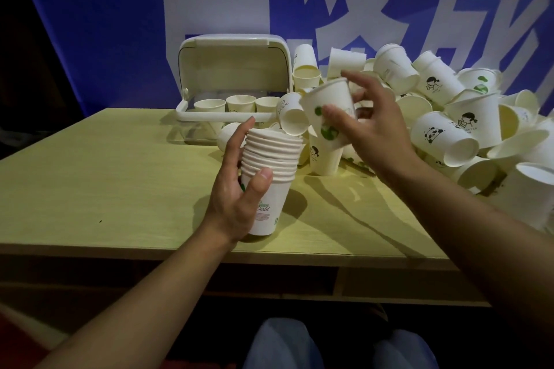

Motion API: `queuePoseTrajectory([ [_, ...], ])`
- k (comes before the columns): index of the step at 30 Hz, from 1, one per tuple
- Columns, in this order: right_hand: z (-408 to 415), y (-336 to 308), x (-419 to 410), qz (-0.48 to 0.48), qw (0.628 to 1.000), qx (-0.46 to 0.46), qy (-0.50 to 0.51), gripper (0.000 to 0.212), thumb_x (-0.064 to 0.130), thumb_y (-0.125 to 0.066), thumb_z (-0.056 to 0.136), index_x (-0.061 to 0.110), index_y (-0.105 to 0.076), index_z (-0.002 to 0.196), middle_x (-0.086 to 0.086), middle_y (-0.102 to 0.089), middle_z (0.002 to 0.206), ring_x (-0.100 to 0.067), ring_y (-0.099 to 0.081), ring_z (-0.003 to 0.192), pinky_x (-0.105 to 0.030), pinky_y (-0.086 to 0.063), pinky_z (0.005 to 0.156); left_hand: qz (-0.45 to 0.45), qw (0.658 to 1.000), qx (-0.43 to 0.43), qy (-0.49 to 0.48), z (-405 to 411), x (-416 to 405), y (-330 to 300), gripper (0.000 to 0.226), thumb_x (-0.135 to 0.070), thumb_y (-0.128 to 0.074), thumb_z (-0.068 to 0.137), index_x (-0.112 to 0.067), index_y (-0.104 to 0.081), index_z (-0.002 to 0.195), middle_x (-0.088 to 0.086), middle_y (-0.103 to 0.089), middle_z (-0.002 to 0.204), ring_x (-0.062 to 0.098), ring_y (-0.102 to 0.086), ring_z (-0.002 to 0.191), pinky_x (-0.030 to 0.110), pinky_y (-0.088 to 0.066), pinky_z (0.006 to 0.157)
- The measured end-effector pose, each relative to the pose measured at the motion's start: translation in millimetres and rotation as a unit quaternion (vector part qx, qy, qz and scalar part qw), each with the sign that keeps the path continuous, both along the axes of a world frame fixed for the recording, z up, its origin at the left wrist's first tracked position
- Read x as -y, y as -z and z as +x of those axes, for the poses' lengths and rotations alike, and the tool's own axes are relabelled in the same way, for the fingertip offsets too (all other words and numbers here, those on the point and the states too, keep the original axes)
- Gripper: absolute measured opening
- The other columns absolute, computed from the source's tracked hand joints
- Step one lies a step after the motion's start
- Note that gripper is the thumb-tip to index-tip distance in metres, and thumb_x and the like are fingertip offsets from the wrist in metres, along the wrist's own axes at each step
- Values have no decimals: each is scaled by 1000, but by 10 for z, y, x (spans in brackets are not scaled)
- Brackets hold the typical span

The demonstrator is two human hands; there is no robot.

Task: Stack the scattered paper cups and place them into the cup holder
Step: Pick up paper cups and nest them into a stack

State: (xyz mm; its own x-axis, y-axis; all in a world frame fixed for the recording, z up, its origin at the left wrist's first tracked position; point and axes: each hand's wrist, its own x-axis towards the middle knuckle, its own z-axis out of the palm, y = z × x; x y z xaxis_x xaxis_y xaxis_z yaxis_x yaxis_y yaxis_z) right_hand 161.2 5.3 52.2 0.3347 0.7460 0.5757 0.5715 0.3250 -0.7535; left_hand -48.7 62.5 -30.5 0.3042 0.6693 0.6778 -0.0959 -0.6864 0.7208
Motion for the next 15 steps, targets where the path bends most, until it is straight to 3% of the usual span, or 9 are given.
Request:
queuePoseTrajectory([
  [4, -292, -159, -82, 53, 995, -79, -34, 58, 36, -71, 88, 32, -45, 139, -5, -52, 122, -17, -65, 97, -24, -60, 67, -16, 1000, -8, 22, -4, 20, -2, 71, -48, -55, 81, -52, -29, 147, -18, -54, 137, 12, -59, 120, 31, -52, 95],
  [6, -475, -182, -111, 54, 992, -96, -67, 56, 35, -72, 88, 31, -45, 137, -3, -53, 118, -17, -66, 94, -26, -61, 67, -23, 999, -15, 31, -4, 25, -4, 74, -50, -55, 81, -51, -26, 149, -15, -52, 141, 11, -57, 123, 30, -51, 97],
  [9, -688, -118, -146, 45, 992, -82, -84, 53, 38, -73, 87, 34, -46, 133, -2, -54, 118, -16, -66, 94, -32, -62, 70, -13, 999, -19, 35, 6, 27, 6, 79, -45, -53, 85, -37, -19, 155, -25, -50, 141, 8, -54, 127, 25, -48, 99],
  [11, -749, -43, -146, 39, 993, -80, -79, 50, 40, -72, 87, 32, -49, 132, 0, -56, 116, -12, -64, 93, -28, -60, 71, -6, 999, -9, 30, 8, 11, 21, 80, -43, -53, 87, -32, -14, 156, -33, -48, 140, 4, -53, 128, 22, -47, 99],
  [15, -776, 148, -126, 27, 997, -34, -67, 31, 37, -60, 96, 32, -64, 127, 4, -60, 115, -3, -57, 94, -12, -48, 78, -3, 998, 53, -17, -5, -36, 15, 84, -44, -51, 86, -30, -9, 158, -12, -45, 146, 10, -56, 124, 31, -52, 94],
])
